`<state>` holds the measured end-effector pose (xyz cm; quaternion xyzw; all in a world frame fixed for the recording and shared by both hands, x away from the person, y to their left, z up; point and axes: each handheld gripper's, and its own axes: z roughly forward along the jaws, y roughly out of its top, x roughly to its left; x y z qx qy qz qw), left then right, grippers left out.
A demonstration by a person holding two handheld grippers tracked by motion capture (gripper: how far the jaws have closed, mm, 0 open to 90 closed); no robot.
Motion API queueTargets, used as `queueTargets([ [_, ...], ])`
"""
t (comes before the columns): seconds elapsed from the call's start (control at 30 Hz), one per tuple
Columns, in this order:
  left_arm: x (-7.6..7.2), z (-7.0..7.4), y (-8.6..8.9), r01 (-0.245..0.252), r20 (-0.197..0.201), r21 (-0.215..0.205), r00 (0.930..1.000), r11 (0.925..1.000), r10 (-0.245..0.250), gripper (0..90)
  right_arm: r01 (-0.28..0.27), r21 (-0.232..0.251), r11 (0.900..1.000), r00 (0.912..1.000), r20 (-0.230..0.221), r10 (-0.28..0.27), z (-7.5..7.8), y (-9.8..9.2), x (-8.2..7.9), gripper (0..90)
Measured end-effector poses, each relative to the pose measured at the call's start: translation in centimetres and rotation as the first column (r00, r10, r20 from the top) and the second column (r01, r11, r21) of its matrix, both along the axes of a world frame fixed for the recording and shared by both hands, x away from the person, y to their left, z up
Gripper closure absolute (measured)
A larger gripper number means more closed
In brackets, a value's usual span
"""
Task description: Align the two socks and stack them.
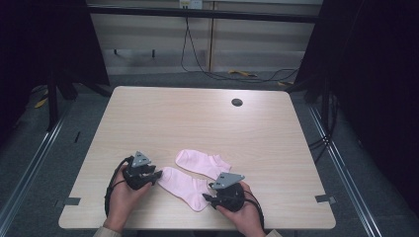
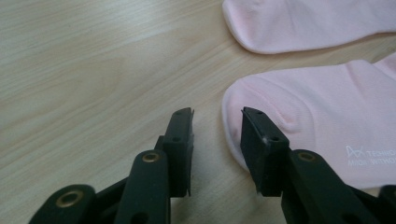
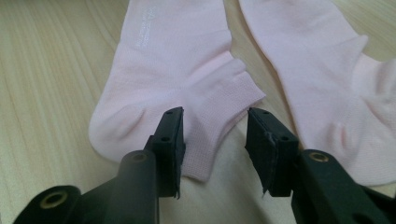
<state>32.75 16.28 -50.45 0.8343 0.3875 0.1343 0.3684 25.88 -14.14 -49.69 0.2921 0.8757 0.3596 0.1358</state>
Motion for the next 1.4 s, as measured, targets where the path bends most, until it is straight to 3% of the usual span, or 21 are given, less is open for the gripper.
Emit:
queueTargets([
  [0.17,-0.1,0.0,-0.1,-0.002,-0.008,-0.018,1.0,0.9998,0.002,68.8,0.011,0.003,1.0,0.9999,-0.011,-0.011,0.1,0.0,-0.1,63.9],
  [0.23,-0.2,0.0,-0.2,0.006,-0.013,-0.021,0.9999,0.9998,-0.007,74.2,0.006,0.021,1.0,0.9989,-0.046,-0.005,0.1,-0.1,0.0,71.6],
  [0.37,-0.3,-0.1,-0.3,0.009,-0.02,-0.035,0.9998,0.9994,-0.009,79.0,0.015,0.03,0.999,0.9976,-0.067,-0.013,0.1,-0.1,0.1,78.3],
  [0.5,-0.4,0.2,-0.6,0.027,-0.044,-0.03,0.9986,0.9992,-0.028,88.1,0.015,0.018,1.0,0.9983,-0.056,-0.014,0.2,-0.1,0.1,83.3],
  [0.57,-0.5,0.3,-0.8,0.039,-0.047,-0.03,0.9981,0.9988,-0.041,89.4,0.011,0.02,1.0,0.9985,-0.053,-0.01,0.3,-0.2,0.0,84.0],
  [0.8,-0.7,1.0,-0.6,0.033,-0.031,-0.118,0.9988,0.9924,-0.037,89.6,0.013,0.045,0.999,0.9979,-0.063,-0.01,0.8,-0.7,0.3,84.7],
  [1.0,-0.7,1.5,-1.2,0.06,-0.016,-0.132,0.9979,0.9894,-0.062,89.6,0.01,0.054,0.998,0.9983,-0.059,-0.007,1.2,-1.2,0.2,85.0],
  [1.17,-0.4,2.0,-1.4,0.061,-0.026,-0.158,0.9975,0.9855,-0.066,89.6,0.015,0.093,0.996,0.9984,-0.056,-0.01,2.0,-2.2,0.2,85.2],
  [1.4,-0.3,3.2,-1.8,0.067,-0.005,-0.186,0.9976,0.9802,-0.069,89.7,0.02,0.124,0.992,0.999,-0.043,-0.015,3.1,-3.3,0.3,85.2],
])
